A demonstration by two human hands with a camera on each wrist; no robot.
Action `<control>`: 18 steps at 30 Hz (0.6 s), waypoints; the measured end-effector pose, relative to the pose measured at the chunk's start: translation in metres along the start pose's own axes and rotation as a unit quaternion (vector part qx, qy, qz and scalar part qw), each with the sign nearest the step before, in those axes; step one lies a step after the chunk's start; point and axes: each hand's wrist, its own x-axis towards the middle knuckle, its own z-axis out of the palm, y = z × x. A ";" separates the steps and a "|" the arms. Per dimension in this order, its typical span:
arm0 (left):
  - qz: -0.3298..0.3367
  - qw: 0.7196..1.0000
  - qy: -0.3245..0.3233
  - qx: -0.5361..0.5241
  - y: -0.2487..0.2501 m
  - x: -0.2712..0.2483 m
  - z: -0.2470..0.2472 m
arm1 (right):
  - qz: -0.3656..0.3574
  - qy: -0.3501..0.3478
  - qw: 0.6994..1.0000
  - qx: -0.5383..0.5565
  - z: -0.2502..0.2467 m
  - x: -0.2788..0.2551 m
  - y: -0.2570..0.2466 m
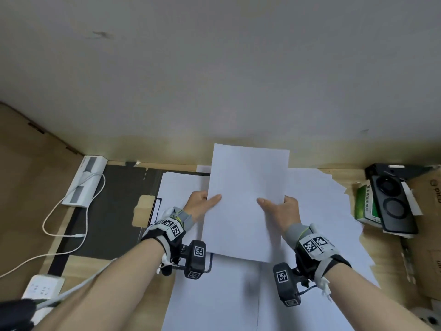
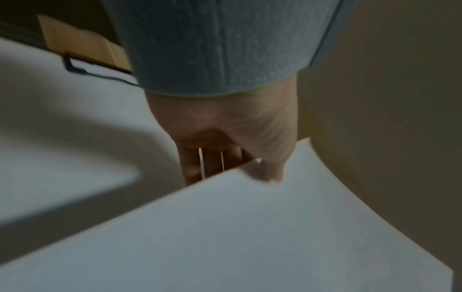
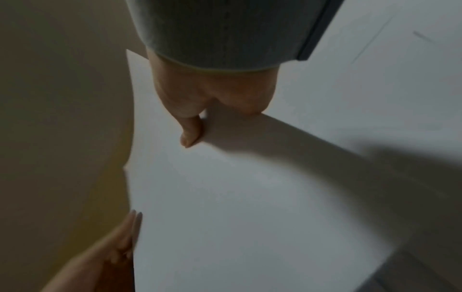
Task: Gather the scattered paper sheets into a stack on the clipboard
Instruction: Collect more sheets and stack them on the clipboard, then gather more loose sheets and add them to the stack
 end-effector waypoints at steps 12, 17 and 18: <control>-0.115 0.872 0.116 0.462 -0.083 0.030 -0.156 | 0.075 -0.022 0.994 -0.079 0.120 -0.001 0.066; -0.056 0.817 0.114 0.562 -0.083 0.031 -0.152 | 0.073 -0.018 0.987 -0.145 0.148 -0.003 0.061; -0.046 0.811 0.108 0.573 -0.084 0.034 -0.152 | 0.072 -0.016 0.985 -0.158 0.152 -0.003 0.061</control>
